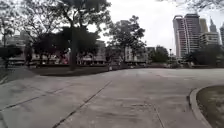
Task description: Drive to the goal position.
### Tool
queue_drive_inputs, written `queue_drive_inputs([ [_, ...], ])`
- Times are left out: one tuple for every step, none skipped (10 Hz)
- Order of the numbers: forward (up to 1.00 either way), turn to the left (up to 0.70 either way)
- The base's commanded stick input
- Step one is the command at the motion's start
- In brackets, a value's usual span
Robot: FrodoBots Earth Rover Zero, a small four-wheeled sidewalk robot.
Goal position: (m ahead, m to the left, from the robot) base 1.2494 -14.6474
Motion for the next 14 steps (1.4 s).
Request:
queue_drive_inputs([
  [1.0, -0.39],
  [1.0, -0.39],
  [1.0, -0.39],
  [1.0, -0.39],
  [1.0, -0.39],
  [1.0, -0.39],
  [1.0, -0.39],
  [1.0, -0.39],
  [1.0, -0.39],
  [1.0, -0.39],
  [1.0, -0.39],
  [1.0, -0.39],
  [1.0, -0.39],
  [1.0, -0.39],
])
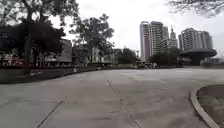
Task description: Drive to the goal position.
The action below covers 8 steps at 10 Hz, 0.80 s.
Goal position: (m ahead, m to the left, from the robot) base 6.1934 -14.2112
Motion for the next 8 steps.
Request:
queue_drive_inputs([
  [1.0, -0.39],
  [1.0, -0.39],
  [1.0, -0.39],
  [1.0, -0.39],
  [1.0, -0.39],
  [1.0, -0.39],
  [1.0, -0.39],
  [1.0, -0.39],
])
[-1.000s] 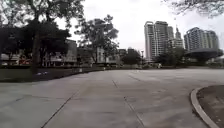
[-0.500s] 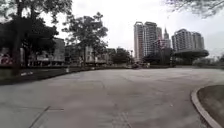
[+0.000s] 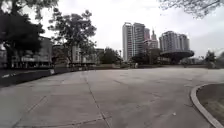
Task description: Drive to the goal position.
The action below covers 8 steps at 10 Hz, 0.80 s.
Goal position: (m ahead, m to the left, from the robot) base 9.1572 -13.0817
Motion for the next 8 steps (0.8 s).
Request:
queue_drive_inputs([
  [1.0, -0.39],
  [1.0, -0.39],
  [1.0, -0.39],
  [1.0, -0.39],
  [1.0, -0.39],
  [1.0, -0.39],
  [1.0, -0.3],
  [1.0, -0.2],
])
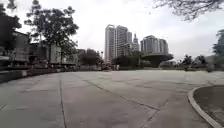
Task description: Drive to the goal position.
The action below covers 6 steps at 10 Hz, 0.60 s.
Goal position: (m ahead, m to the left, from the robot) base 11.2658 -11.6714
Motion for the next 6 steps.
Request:
queue_drive_inputs([
  [1.0, -0.09],
  [1.0, 0.01],
  [1.0, 0.02],
  [1.0, 0.02],
  [1.0, 0.02],
  [1.0, 0.02],
])
